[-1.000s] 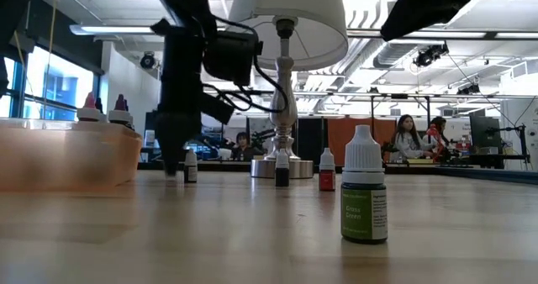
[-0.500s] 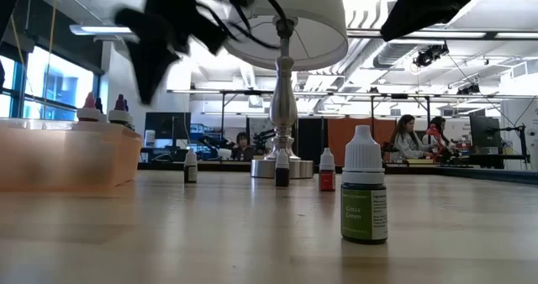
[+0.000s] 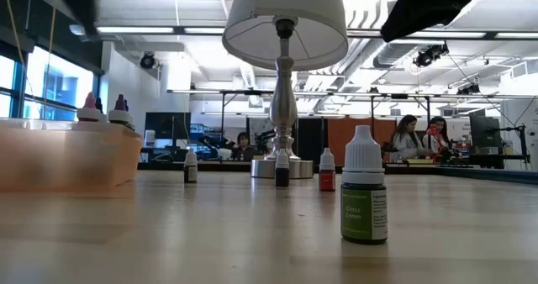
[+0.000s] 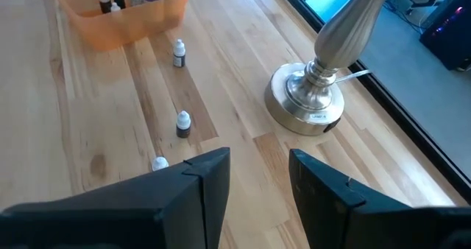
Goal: Pick & Place food coloring
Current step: Put the dark blue food coloring bottle into the orange bin
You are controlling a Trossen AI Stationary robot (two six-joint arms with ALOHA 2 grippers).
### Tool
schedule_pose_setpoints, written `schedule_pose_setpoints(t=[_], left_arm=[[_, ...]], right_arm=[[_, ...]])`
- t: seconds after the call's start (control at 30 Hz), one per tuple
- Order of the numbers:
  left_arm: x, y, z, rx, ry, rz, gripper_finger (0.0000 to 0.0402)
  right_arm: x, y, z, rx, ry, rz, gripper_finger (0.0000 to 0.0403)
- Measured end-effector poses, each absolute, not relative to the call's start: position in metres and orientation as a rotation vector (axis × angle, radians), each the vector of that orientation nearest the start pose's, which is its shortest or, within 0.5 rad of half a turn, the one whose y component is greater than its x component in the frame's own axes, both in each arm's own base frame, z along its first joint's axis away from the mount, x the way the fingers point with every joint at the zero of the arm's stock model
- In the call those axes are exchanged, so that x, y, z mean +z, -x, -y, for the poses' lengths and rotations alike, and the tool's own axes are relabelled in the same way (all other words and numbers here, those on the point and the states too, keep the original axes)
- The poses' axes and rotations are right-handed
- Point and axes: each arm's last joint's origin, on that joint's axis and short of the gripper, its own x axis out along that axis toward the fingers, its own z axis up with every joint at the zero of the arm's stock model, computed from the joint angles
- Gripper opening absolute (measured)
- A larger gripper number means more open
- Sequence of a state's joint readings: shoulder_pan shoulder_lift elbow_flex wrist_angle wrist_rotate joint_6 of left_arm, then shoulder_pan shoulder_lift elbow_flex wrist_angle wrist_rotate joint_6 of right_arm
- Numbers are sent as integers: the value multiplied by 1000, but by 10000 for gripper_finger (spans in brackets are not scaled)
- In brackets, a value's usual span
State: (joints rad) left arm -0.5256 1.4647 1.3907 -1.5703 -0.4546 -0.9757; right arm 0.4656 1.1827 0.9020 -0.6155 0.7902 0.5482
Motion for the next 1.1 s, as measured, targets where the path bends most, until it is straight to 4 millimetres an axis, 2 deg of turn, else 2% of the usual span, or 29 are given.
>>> schedule_pose_setpoints(t=[0.1, 0.23, 0.33, 0.53, 0.7, 1.1], left_arm=[[299, -179, 101, 715, 130, -1231, 79], [265, -152, 90, 829, 285, -1239, 79], [240, -143, 84, 820, 320, -1227, 79], [207, -131, 76, 809, 329, -1220, 79], [201, -130, 74, 819, 311, -1201, 79], [218, -139, 79, 774, 342, -1131, 79]], right_arm=[[269, -212, -84, -483, 8, -611, 133], [269, -213, -84, -479, 3, -610, 133], [270, -213, -84, -477, -2, -603, 133], [271, -215, -85, -475, 2, -583, 133], [273, -216, -85, -471, 7, -566, 133], [273, -216, -85, -475, 30, -563, 133]])
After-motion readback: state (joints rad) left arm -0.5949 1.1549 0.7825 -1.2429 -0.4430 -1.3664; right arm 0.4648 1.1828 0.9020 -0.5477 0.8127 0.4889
